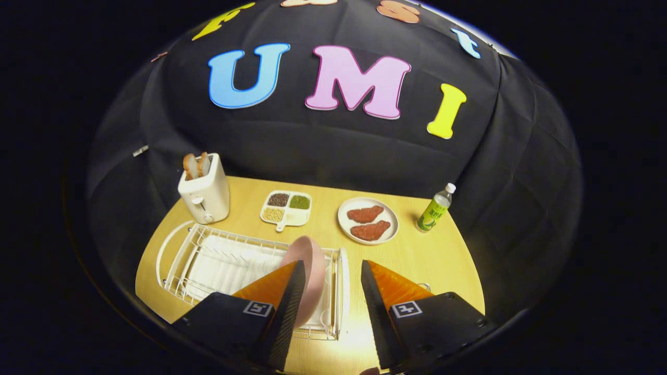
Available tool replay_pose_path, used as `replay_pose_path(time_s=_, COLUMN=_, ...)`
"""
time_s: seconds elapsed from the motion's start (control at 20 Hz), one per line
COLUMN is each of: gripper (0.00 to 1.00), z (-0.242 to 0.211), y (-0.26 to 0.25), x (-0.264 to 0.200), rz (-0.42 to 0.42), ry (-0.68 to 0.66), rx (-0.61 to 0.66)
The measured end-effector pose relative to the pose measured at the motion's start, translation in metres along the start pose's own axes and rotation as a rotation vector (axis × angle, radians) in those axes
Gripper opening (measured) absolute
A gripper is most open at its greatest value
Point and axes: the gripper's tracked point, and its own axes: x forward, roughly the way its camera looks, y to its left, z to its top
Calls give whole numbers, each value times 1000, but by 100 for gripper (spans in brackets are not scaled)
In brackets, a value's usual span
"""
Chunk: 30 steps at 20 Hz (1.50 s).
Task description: Take the plate from the dish rack, then take the spoon from the basket and place it into the plate.
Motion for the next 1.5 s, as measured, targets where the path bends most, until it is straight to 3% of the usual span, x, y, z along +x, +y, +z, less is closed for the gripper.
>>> replay_pose_path(time_s=0.05, gripper=62, z=-4, y=5, x=3, rz=-6, ry=22, rx=4)
replay_pose_path(time_s=0.2, gripper=59, z=-18, y=10, x=21, rz=-63, ry=87, rx=-7)
replay_pose_path(time_s=0.3, gripper=47, z=-28, y=3, x=31, rz=-140, ry=138, rx=-8)
replay_pose_path(time_s=0.35, gripper=35, z=-32, y=5, x=33, rz=-161, ry=158, rx=-1)
replay_pose_path(time_s=0.5, gripper=20, z=-44, y=13, x=38, rz=-195, ry=226, rx=-28)
replay_pose_path(time_s=0.85, gripper=12, z=-27, y=17, x=39, rz=-250, ry=222, rx=-215)
replay_pose_path(time_s=1.0, gripper=12, z=-8, y=19, x=41, rz=-264, ry=193, rx=-352)
replay_pose_path(time_s=1.2, gripper=12, z=18, y=22, x=37, rz=-287, ry=119, rx=-442)
replay_pose_path(time_s=1.5, gripper=9, z=19, y=20, x=29, rz=-207, ry=104, rx=-344)
